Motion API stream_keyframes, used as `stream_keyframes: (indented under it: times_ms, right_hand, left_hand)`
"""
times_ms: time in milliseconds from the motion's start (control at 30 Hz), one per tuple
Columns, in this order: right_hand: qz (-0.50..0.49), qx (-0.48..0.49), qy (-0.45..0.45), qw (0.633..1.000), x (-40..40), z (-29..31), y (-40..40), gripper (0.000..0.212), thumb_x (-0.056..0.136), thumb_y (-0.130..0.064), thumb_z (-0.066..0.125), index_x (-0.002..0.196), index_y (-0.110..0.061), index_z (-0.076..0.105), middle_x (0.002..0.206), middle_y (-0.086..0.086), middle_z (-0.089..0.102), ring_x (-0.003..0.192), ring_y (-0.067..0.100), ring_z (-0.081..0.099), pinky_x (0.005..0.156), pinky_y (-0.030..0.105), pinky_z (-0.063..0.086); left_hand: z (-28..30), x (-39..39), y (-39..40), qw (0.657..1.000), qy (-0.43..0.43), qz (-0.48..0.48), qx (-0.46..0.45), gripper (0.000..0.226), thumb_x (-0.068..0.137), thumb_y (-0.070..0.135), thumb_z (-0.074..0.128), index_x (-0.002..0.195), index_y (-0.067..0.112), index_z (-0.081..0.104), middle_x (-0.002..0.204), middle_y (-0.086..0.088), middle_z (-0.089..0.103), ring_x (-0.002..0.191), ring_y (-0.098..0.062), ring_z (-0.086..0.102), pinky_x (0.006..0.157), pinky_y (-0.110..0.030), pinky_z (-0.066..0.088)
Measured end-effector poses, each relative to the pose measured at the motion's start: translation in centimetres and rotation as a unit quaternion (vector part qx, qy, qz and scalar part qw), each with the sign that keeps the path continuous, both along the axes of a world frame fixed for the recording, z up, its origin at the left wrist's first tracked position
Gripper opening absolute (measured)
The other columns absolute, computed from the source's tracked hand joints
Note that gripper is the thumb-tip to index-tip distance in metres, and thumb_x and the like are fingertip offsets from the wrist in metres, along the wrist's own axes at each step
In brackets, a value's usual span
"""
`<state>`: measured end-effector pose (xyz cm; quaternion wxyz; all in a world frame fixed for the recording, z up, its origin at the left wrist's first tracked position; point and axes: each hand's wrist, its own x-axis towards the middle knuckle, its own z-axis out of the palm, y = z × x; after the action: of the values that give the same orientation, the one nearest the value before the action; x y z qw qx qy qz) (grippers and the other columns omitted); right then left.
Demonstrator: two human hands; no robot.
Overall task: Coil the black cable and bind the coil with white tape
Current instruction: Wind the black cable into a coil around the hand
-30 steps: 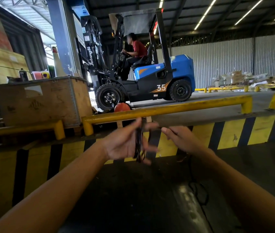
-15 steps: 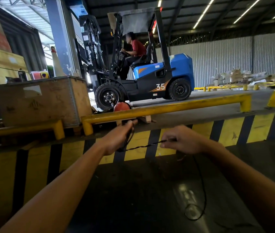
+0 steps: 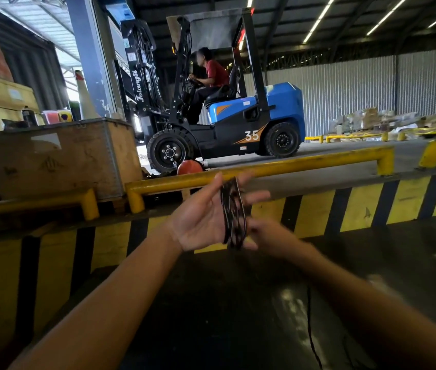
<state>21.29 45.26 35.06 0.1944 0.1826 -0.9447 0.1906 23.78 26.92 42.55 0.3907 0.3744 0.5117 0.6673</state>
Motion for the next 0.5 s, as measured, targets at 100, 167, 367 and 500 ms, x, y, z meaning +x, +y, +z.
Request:
stream_keyframes:
  times_ms: [100, 167, 367, 500]
  right_hand:
    - [0.060, 0.008, -0.066, 0.996, 1.3, -1.9, -4.1, 0.016, 0.096, -0.030, 0.041, 0.094, -0.021, 0.054, 0.086, -0.001, 0.057, 0.077, 0.011, 0.054, 0.072, 0.027, 0.041]
    - [0.099, 0.065, -0.104, 0.988, 2.4, -1.8, -4.2, 0.023, 0.097, -0.032, 0.040, 0.101, -0.016, 0.055, 0.086, -0.002, 0.054, 0.077, 0.010, 0.052, 0.072, 0.027, 0.040]
    - [0.092, 0.075, -0.018, 0.993, 3.7, 4.1, 1.9, 0.027, 0.094, -0.033, 0.045, 0.089, -0.012, 0.061, 0.080, 0.003, 0.058, 0.076, 0.013, 0.055, 0.071, 0.022, 0.040]
    - [0.039, -0.040, 0.124, 0.991, 2.2, 7.5, 4.2, 0.015, 0.087, -0.027, 0.058, 0.078, -0.016, 0.061, 0.064, -0.005, 0.055, 0.058, 0.009, 0.051, 0.057, 0.020, 0.038]
  left_hand:
    - [0.6, -1.4, 0.2, 0.976, 0.008, 0.202, 0.078, 0.048, 0.097, 0.055, 0.021, 0.134, 0.039, 0.047, 0.146, -0.003, 0.044, 0.128, -0.035, 0.044, 0.092, -0.067, 0.036]
    - [0.8, -3.2, -1.2, 0.949, 0.030, 0.298, 0.098, 0.050, 0.097, 0.055, 0.019, 0.136, 0.039, 0.045, 0.151, -0.004, 0.038, 0.129, -0.033, 0.043, 0.103, -0.069, 0.025]
    - [-0.3, -4.8, -5.7, 0.845, 0.281, 0.382, -0.245, 0.049, 0.100, 0.047, 0.020, 0.142, 0.029, 0.039, 0.147, -0.001, 0.039, 0.138, -0.026, 0.032, 0.112, -0.052, 0.022]
    - [-1.9, -3.8, -4.5, 0.788, 0.351, 0.252, -0.439, 0.046, 0.096, 0.056, 0.024, 0.127, 0.035, 0.051, 0.119, -0.003, 0.054, 0.109, -0.020, 0.052, 0.095, -0.037, 0.041]
